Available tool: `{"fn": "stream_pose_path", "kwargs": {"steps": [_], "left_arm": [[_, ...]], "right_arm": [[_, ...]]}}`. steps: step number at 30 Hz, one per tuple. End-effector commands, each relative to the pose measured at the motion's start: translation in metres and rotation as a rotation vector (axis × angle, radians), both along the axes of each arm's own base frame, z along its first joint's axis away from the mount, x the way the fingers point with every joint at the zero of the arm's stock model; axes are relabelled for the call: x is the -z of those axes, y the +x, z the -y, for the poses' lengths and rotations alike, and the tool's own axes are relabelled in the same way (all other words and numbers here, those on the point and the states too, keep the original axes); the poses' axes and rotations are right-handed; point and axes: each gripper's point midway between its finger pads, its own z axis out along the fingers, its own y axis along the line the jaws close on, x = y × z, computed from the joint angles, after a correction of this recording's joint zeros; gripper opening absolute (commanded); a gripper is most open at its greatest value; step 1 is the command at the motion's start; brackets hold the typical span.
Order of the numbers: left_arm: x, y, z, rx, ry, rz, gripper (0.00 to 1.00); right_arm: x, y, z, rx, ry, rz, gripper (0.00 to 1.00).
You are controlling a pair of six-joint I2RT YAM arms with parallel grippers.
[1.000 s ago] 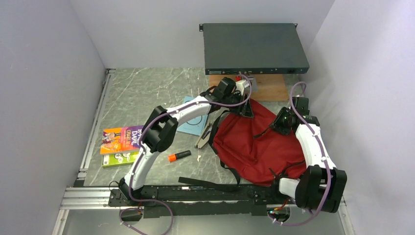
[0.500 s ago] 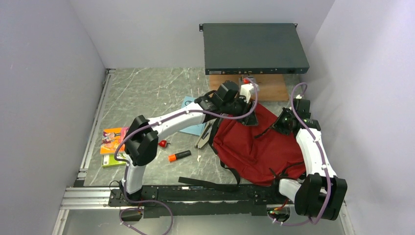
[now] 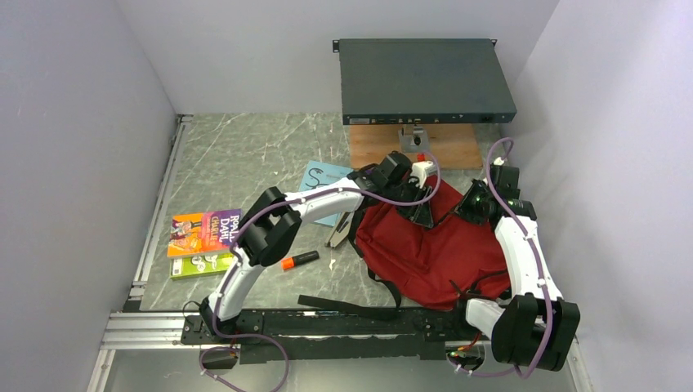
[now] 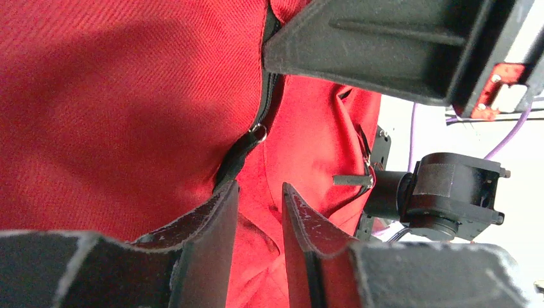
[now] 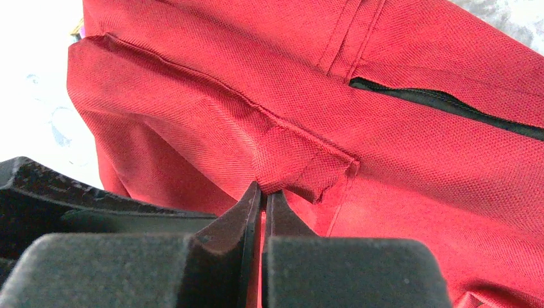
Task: Pack the student bag
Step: Unzip the student bag at the center of the board.
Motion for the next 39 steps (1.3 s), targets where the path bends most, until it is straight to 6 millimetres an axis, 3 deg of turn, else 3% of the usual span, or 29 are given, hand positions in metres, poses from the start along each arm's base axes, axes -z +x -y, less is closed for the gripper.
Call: {"fn": "stream_pose_path", "kwargs": {"steps": [1, 11, 17, 20, 26, 30, 33, 39], "left_arm": [[-0.021, 0.0, 0.017, 0.036, -0.072, 0.008, 0.36], [0.0, 0.007, 0.022, 0.009, -0.038, 0.017, 0.42], [0.016, 0.018, 0.02, -0.021, 0.024, 0.087, 0.57], [0.019, 0.017, 0.022, -0.007, 0.023, 0.082, 0.59], [0.014, -0.001, 0.026, 0.053, -0.028, 0.046, 0.45], [0.009, -0.003, 0.02, 0.051, -0.026, 0.064, 0.17], [0.005, -0.002, 0.016, 0.043, -0.019, 0.085, 0.04], [-0.002, -0.003, 0.015, 0.038, -0.026, 0.079, 0.0]], "right_arm": [[-0.014, 0.009, -0.005, -0.035, 0.009, 0.068, 0.0], [-0.016, 0.01, -0.007, -0.042, 0.017, 0.083, 0.0], [-0.017, 0.01, -0.008, -0.049, 0.025, 0.087, 0.0], [-0.017, 0.01, -0.009, -0.052, 0.027, 0.091, 0.0], [-0.016, 0.011, -0.009, -0.052, 0.028, 0.09, 0.0], [-0.014, 0.012, -0.009, -0.054, 0.029, 0.086, 0.0], [-0.013, 0.011, -0.007, -0.053, 0.017, 0.081, 0.0], [-0.007, 0.01, -0.003, -0.052, -0.039, 0.045, 0.0]]}}
